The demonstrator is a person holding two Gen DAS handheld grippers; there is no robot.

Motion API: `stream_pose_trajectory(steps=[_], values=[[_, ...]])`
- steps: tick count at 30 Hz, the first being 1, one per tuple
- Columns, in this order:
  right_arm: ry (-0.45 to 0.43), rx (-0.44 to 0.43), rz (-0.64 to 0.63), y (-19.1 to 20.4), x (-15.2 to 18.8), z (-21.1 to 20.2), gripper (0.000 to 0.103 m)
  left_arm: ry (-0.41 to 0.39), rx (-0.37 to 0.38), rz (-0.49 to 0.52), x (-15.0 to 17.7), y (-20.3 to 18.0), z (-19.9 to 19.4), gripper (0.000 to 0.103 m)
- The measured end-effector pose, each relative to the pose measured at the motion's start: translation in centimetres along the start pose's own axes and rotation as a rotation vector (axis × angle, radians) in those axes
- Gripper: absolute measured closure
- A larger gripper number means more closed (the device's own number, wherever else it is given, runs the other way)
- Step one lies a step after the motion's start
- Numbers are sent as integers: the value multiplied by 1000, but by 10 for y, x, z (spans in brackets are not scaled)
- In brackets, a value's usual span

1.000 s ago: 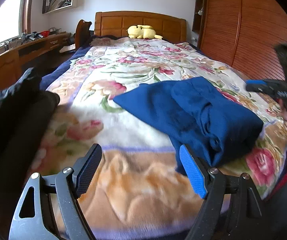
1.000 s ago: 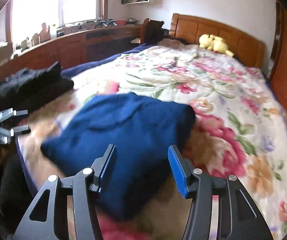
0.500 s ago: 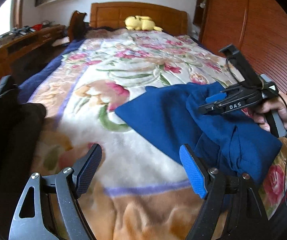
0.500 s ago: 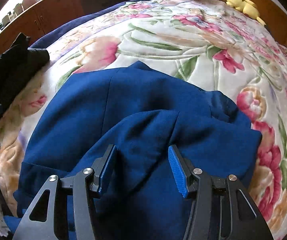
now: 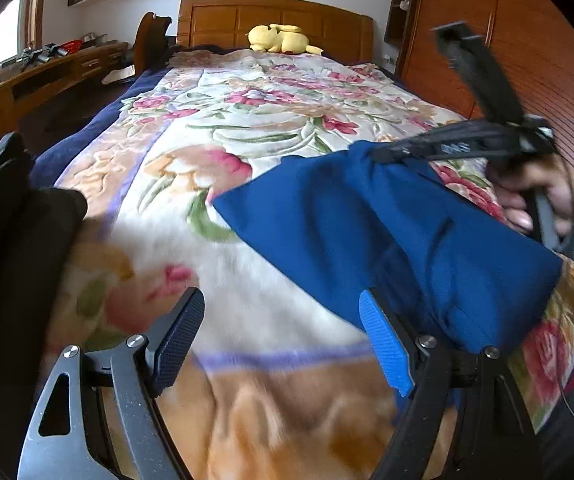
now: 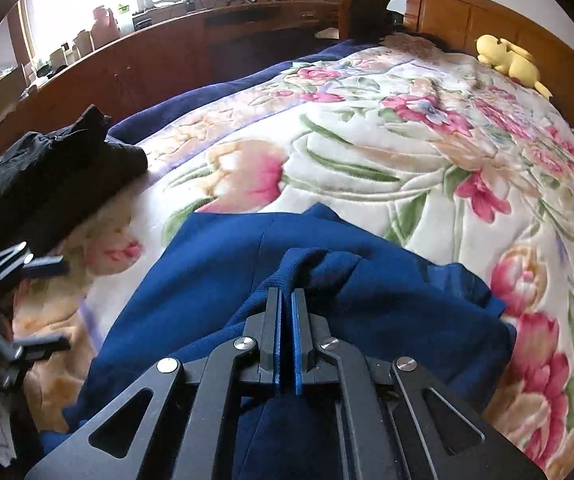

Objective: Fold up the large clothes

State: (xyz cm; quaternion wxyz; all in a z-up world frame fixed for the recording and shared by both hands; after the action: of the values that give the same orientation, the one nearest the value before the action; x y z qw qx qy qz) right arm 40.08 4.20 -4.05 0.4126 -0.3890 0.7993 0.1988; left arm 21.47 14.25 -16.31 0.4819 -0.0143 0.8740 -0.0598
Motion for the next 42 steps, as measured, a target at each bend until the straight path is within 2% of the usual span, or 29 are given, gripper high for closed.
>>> stream_pose_trajectory(steps=[4, 5, 6, 9, 10, 13, 16, 26, 29, 32, 34, 36, 37, 38, 39, 40, 41, 42], values=[[-18, 29, 19, -12, 1, -4, 95, 0, 18, -6, 12, -11, -16, 22], [-30, 44, 17, -17, 1, -9, 84, 3, 22, -6, 14, -14, -18, 22], [-43, 72, 11, -25, -1, -13, 67, 1, 26, -4, 16, -18, -22, 22], [-54, 143, 36, -53, 6, -24, 39, -5, 33, 1, 18, -28, -29, 22], [-42, 167, 54, -65, 11, -25, 36, -6, 35, -1, 19, -29, -30, 22], [-7, 240, 91, -99, 31, -23, 33, -5, 41, -6, 22, -34, -33, 22], [21, 275, 143, -123, 48, -19, 33, 3, 43, -4, 26, -36, -35, 22], [59, 263, 264, -148, 71, 13, 19, 35, 57, 4, 41, -44, -40, 22], [64, 252, 307, -151, 76, 17, 15, 48, 90, -7, 48, -50, -40, 22], [78, 216, 367, -152, 81, 22, 15, 67, 125, -12, 57, -57, -34, 22], [85, 190, 403, -154, 85, 25, 15, 81, 144, -29, 61, -59, -25, 30], [89, 161, 436, -154, 86, 25, 17, 87, 156, -46, 60, -60, -20, 45], [85, 130, 452, -153, 86, 25, 23, 85, 175, -52, 59, -62, -17, 51], [74, 81, 471, -150, 85, 24, 43, 86, 198, -55, 58, -65, -15, 62], [68, 68, 470, -148, 83, 22, 55, 99, 215, -57, 59, -67, -11, 76], [60, 77, 440, -145, 80, 20, 62, 111, 218, -56, 60, -69, -8, 79], [48, 77, 396, -140, 75, 16, 77, 104, 229, -49, 60, -71, -8, 86], [26, 92, 356, -136, 70, 9, 84, 86, 233, -42, 57, -73, -11, 88]])
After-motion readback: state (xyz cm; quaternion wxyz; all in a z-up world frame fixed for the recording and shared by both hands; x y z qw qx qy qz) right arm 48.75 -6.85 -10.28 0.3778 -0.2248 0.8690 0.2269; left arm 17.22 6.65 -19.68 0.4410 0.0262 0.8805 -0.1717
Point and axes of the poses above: each gripper's, at about its wrist camera, not at the fingertips, and z roughly the way its jaws point, y to its left, x to its underside, the point moved 6 cm from there along z, roughly the way its jaws point, and after that the axes turned 11 degrees about -y, right-handed, at the moved point
